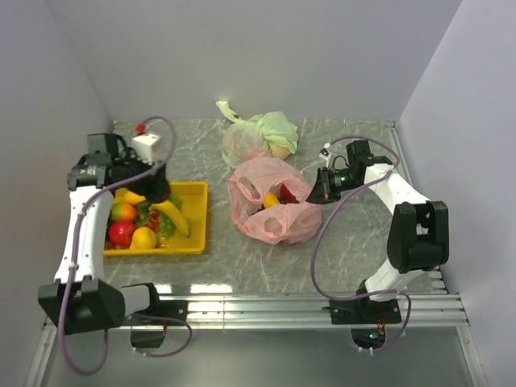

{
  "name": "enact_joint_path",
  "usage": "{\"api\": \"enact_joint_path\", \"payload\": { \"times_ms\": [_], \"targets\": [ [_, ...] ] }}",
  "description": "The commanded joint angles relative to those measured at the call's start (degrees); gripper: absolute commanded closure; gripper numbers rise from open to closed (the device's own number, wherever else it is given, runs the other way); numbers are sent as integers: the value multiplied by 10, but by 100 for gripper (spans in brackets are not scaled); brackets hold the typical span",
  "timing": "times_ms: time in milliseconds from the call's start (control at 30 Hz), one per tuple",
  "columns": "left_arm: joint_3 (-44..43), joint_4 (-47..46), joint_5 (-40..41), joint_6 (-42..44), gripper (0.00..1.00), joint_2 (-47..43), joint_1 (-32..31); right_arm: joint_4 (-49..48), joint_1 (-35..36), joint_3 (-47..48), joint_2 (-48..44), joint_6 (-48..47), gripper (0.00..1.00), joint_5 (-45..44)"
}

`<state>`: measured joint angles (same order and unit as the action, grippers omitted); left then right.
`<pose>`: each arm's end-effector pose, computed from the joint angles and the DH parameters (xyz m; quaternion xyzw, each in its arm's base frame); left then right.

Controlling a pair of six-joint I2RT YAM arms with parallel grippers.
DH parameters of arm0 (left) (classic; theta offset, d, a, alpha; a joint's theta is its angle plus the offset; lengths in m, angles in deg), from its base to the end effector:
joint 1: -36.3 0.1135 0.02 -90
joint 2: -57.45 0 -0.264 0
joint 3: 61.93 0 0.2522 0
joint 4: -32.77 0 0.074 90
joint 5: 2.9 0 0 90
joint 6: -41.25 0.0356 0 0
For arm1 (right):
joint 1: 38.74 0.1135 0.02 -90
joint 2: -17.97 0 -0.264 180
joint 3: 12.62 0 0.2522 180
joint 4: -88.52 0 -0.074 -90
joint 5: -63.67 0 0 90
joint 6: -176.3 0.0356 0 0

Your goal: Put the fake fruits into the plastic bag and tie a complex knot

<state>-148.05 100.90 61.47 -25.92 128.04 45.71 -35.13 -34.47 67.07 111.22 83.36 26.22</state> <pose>0.2390 0.0240 0.3457 0.1785 0.9090 -0.1150 0.3587 0.3100 0.0515 0.2281 -0.1326 0.8763 0.4377 0.1513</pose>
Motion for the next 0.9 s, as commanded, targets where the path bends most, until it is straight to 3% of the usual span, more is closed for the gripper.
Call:
{"api": "enact_joint_path", "payload": {
  "times_ms": [0, 33, 133, 233, 567, 700, 867],
  "targets": [
    [-9, 8, -133, 28, 68, -16, -110, -8, 6, 17, -1, 2, 100, 8],
    [5, -13, -130, 7, 68, -17, -184, -8, 7, 17, -1, 2, 100, 10],
    [20, -92, -103, -16, 77, 2, -314, -1, 7, 29, 3, -2, 100, 13],
    [10, -160, -87, -26, 80, 49, -386, 7, 10, 43, 7, -14, 100, 15],
    [-151, -347, -22, -90, 92, 254, -461, 13, 21, 16, -12, -54, 100, -6],
    [-165, -365, -22, -80, 93, 302, -502, 7, 20, 26, -8, -51, 100, -7],
    [-155, -343, -64, -68, 86, 351, -539, -4, 8, 40, -1, -30, 100, 8]
  ]
}}
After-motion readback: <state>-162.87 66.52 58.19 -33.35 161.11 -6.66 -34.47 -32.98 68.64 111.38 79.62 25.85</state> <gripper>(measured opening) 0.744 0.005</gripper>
